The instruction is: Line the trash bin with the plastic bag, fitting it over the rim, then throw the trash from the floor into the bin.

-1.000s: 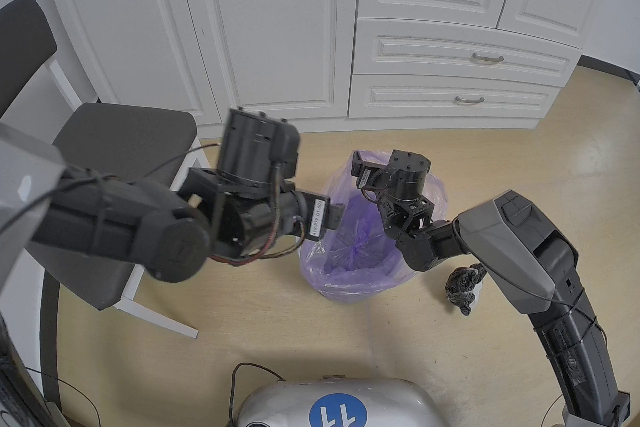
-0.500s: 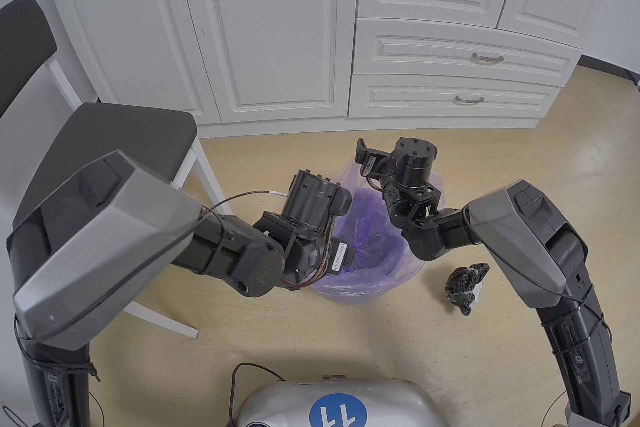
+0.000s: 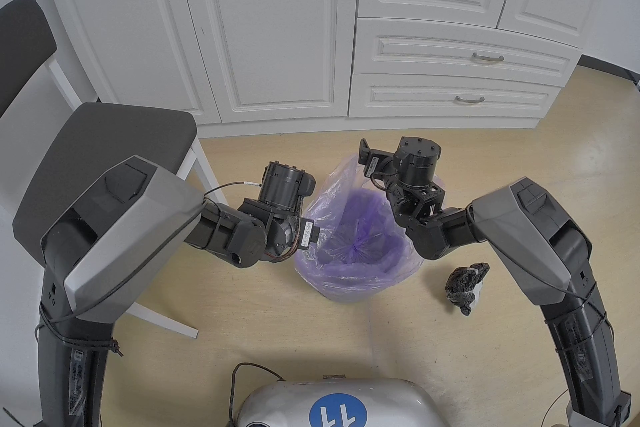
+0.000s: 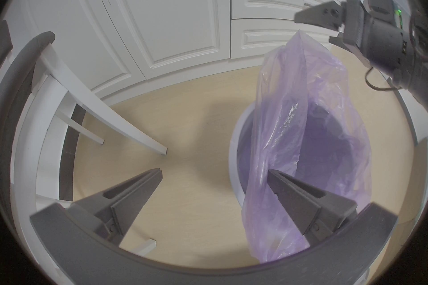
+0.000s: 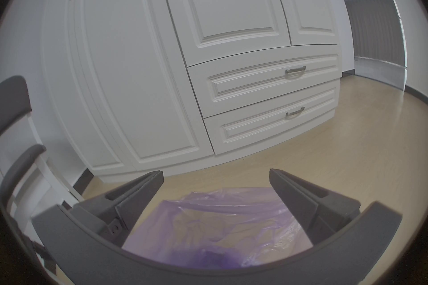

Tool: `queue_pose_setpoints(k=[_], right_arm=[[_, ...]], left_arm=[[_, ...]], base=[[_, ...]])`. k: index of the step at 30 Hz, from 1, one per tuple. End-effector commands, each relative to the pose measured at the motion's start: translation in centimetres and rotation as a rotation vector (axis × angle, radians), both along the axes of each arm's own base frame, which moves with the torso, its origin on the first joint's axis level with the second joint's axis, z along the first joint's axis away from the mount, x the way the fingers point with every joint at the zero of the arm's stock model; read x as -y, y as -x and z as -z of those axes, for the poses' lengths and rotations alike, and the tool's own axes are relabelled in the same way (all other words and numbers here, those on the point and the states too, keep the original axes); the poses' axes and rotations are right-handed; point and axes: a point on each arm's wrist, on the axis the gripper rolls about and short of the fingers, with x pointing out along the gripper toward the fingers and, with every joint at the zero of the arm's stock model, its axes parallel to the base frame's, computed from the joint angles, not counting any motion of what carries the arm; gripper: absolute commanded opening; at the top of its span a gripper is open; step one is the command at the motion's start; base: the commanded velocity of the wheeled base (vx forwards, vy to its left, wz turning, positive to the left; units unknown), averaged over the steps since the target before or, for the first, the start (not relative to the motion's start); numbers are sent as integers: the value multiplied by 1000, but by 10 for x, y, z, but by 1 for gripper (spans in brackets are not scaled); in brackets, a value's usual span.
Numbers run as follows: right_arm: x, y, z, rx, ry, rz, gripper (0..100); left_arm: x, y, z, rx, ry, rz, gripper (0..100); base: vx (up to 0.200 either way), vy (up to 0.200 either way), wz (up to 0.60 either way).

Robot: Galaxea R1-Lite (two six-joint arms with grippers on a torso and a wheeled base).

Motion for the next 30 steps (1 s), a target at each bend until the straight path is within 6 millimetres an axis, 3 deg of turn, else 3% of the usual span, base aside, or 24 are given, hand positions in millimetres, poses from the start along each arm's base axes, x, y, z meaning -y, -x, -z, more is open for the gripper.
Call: queue_pose_setpoints(k=[1,4,6,7,10,21,30], right_arm=[[34,5,-16,-23,89,-2,100],[65,27,-20,-100,185,-110,100],[66,28,-19,-104,188,-117,100],[84,41,-19,-142,249,-188,100],[98,44,-13,-180,335,-186,100],[112,23,-1,-197,364,-110,100],[118,25,11,-308,388,-124,100]], left_arm=[[-18,-20,-3,31,6,-62,100],[-26,-28,-10,55,15,-88,100],[-27,-29,-11,58,17,-89,100],[-32,-33,-16,72,22,-102,100],[-39,-37,-19,82,7,-107,100],[-64,-53,-20,115,-22,-210,100],[-72,-69,-15,137,-3,-242,100]], base=[[0,0,0],[0,0,0],[0,0,0],[0,0,0],[0,0,0],[0,0,0],[0,0,0]])
